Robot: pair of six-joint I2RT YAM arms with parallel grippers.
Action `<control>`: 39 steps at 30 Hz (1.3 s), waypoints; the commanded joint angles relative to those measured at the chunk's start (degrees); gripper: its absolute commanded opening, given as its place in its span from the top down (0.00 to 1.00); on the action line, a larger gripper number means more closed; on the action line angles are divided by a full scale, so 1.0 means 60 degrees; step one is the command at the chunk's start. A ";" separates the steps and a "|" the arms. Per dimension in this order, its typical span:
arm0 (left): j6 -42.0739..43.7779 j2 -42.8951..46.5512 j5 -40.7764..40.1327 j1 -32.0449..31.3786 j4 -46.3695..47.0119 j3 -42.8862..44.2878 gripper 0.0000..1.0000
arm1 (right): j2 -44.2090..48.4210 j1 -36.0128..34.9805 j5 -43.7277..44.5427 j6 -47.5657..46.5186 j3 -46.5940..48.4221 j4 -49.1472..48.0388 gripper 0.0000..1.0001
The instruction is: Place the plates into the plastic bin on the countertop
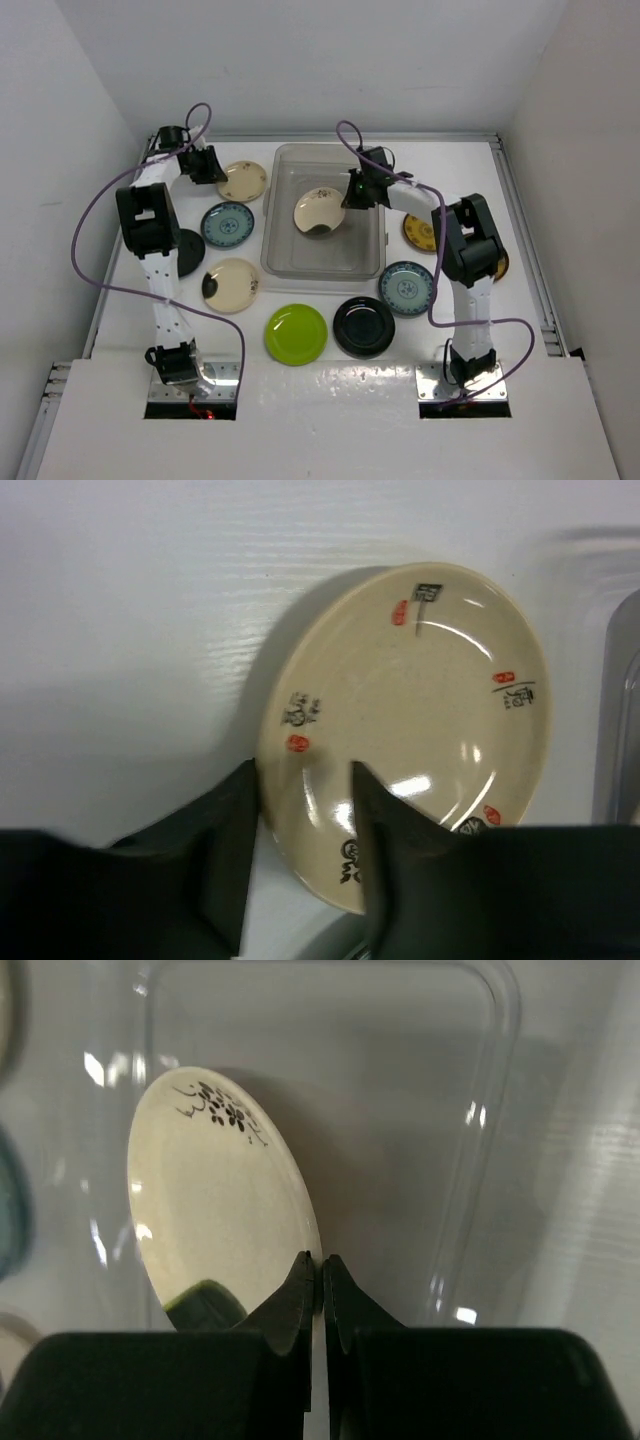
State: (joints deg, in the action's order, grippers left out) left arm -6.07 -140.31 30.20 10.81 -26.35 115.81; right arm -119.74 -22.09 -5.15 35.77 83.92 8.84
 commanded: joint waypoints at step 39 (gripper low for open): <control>0.0278 0.2806 -0.0257 -0.4305 -0.2025 0.0385 1.00 | 0.7227 0.6884 -0.0344 0.1758 -0.6221 0.1382 0.35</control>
State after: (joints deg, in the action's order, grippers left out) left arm -3.60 -119.11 29.56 -16.29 -35.31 117.45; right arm -80.14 15.86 -5.80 43.24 47.66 17.02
